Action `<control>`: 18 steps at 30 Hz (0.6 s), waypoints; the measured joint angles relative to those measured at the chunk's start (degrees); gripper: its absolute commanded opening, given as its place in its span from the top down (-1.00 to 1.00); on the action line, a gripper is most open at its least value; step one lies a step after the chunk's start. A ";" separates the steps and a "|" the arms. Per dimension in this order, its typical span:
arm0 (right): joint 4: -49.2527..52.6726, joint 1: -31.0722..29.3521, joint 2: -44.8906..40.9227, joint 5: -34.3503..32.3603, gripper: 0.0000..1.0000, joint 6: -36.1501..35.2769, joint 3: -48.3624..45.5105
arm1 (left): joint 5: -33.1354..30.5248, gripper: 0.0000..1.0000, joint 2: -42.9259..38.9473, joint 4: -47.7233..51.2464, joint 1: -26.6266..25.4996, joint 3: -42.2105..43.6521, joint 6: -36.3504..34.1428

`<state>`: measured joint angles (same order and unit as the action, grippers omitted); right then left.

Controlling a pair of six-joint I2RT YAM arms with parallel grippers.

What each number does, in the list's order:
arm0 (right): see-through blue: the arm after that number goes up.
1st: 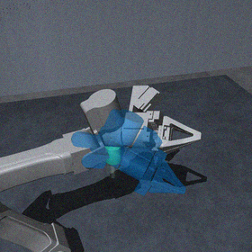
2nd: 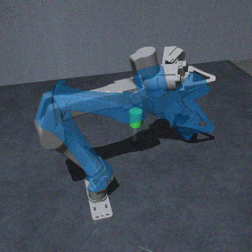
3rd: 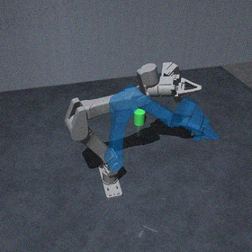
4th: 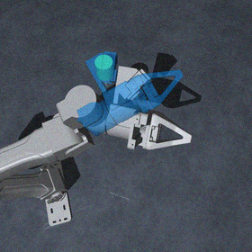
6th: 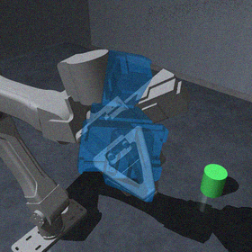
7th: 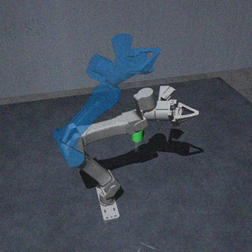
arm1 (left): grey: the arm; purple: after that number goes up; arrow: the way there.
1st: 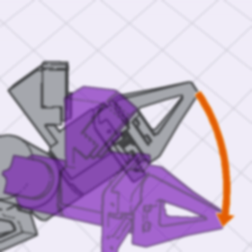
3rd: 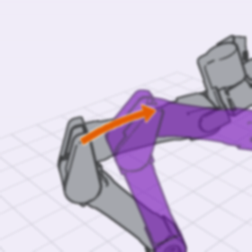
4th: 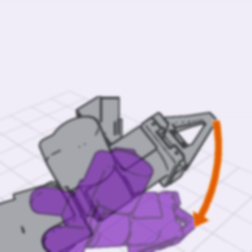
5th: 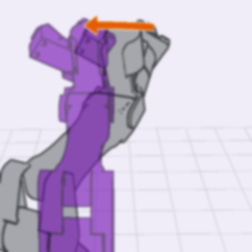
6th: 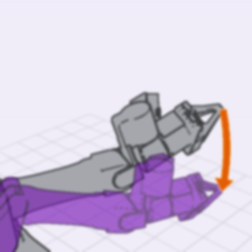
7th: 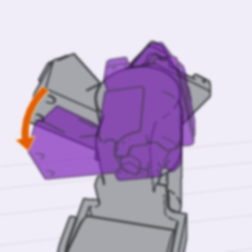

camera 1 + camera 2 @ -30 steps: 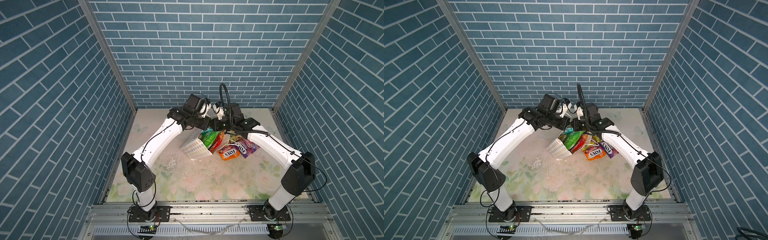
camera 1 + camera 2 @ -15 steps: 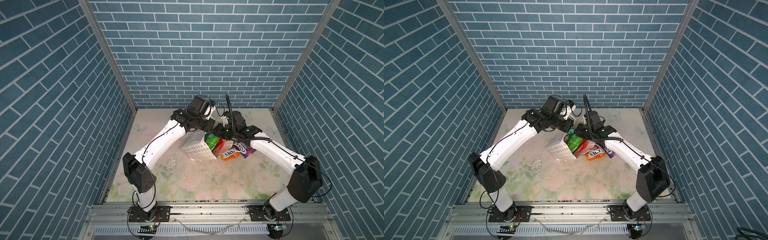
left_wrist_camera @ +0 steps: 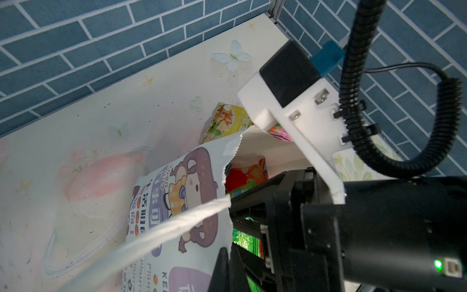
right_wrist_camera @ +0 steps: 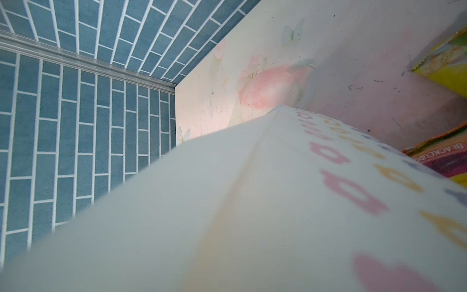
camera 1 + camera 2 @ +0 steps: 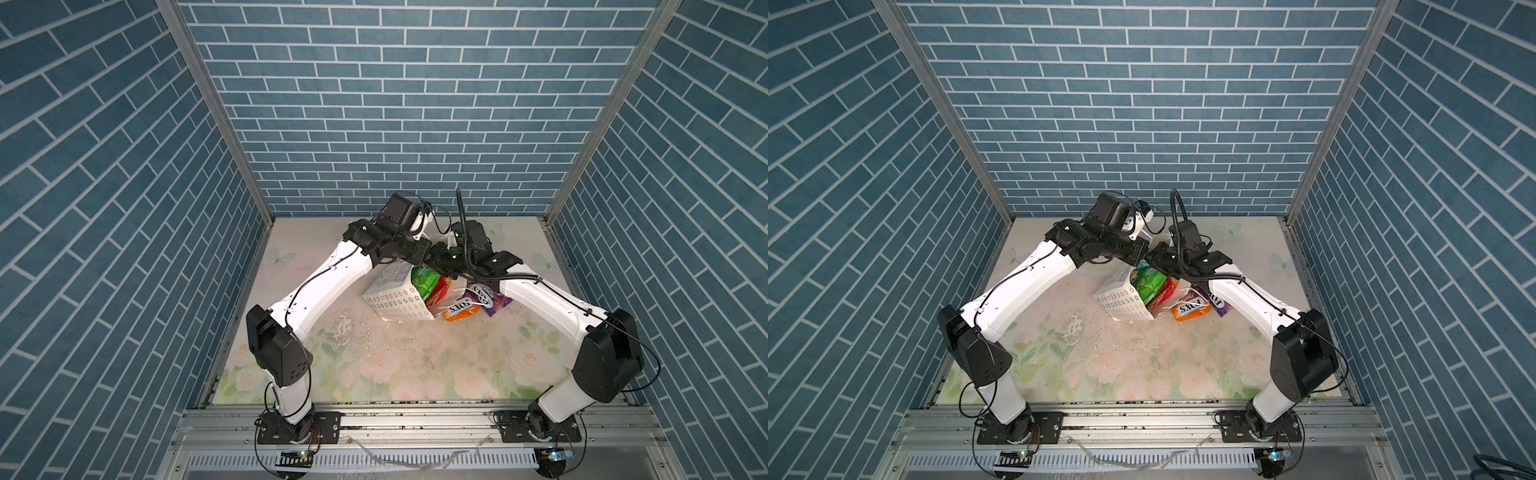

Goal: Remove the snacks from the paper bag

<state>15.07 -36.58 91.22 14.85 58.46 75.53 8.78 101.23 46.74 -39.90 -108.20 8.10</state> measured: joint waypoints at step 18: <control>4.66 -2.45 -6.16 -7.32 0.35 -0.37 -2.38 | -2.78 1.00 0.00 -2.51 -2.10 1.27 0.07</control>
<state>19.73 -39.03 85.06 7.53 58.08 73.14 6.00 101.23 44.23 -42.00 -106.94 8.16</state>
